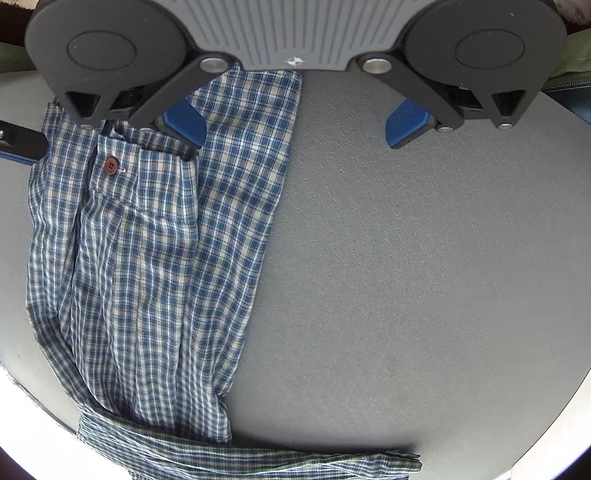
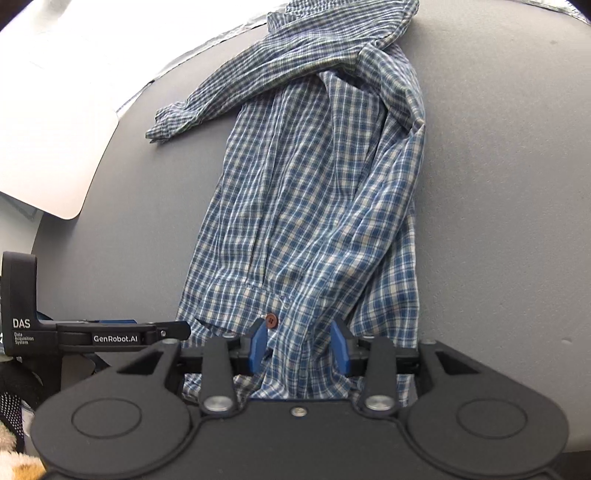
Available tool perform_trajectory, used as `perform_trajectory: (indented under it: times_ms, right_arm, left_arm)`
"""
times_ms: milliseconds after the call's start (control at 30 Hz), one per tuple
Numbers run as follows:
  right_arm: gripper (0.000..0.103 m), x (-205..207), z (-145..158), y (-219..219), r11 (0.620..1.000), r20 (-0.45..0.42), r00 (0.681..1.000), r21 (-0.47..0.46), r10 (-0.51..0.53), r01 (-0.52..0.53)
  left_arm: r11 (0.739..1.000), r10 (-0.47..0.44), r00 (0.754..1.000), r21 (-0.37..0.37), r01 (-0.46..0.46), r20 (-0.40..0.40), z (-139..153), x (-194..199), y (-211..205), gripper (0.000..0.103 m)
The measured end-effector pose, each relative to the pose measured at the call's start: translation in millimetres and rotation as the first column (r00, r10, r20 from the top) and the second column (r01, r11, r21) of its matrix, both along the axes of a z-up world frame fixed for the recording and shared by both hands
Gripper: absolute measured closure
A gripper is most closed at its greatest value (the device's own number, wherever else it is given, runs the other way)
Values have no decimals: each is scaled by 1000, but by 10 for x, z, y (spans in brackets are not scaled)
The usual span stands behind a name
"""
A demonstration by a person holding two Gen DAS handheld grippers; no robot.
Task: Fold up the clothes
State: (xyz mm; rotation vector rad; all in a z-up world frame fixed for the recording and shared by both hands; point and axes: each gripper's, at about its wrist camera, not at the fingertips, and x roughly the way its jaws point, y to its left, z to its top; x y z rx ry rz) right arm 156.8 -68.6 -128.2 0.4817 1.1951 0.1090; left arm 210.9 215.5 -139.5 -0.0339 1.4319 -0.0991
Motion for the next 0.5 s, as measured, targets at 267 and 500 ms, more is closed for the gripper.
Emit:
perform_trajectory:
  times_ms: [267, 500]
  right_arm:
    - [62, 294, 79, -344, 992, 58, 991, 6, -124, 124]
    - [61, 858, 118, -700, 977, 116, 970, 5, -213, 214]
  left_arm:
    - [996, 85, 993, 10, -87, 85, 93, 371, 368, 1]
    - [986, 155, 971, 36, -164, 180, 174, 1217, 305, 2]
